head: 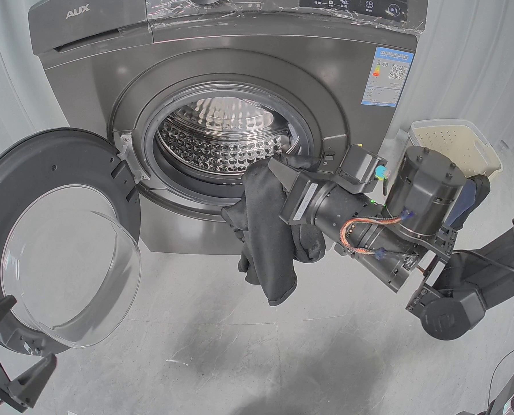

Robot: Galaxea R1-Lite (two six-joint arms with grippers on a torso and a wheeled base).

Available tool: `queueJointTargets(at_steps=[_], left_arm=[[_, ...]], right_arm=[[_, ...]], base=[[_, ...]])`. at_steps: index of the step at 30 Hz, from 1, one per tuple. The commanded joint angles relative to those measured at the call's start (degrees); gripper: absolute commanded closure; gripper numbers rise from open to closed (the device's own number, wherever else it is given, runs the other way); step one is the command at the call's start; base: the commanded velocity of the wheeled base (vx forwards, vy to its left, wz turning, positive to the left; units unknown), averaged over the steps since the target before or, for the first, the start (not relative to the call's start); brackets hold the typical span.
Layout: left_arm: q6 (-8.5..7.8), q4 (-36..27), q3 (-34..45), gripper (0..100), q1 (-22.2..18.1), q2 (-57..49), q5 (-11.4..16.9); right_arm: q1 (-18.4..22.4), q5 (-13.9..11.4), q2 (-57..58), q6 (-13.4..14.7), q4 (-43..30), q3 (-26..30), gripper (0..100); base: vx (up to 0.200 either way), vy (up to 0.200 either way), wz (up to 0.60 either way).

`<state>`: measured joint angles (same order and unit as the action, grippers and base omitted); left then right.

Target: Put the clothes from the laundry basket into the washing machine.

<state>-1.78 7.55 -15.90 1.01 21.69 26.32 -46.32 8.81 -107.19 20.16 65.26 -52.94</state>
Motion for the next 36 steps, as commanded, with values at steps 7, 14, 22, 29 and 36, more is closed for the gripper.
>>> queueJointTargets(at_steps=[7, 14, 22, 29, 36], left_arm=[[-0.94, 18.4, -3.0, 0, 21.0, 44.1, 1.7], [0.11, 32.6, -3.6, 0, 26.8, 60.4, 0.7], [2.75, 36.2, -8.0, 0, 30.2, 72.5, 0.8], [7.05, 36.4, -12.9, 0, 30.8, 78.8, 0.8], [6.88, 37.1, -16.3, 0, 29.9, 84.6, 0.4]], right_arm=[[-2.6, -2.6, -3.9, -0.3, 1.4, -8.6, 100], [-3.2, -2.7, -3.8, -0.3, 1.5, -10.1, 100], [-5.3, -2.1, -1.7, -0.3, 1.5, -8.7, 100], [-5.9, -1.3, -1.7, -0.7, 1.5, -8.7, 100], [-6.0, -1.1, -1.7, -0.7, 1.5, -8.6, 100]], base=[[0.000, 0.000, 0.00], [0.000, 0.000, 0.00], [0.000, 0.000, 0.00], [0.000, 0.000, 0.00], [0.000, 0.000, 0.00]])
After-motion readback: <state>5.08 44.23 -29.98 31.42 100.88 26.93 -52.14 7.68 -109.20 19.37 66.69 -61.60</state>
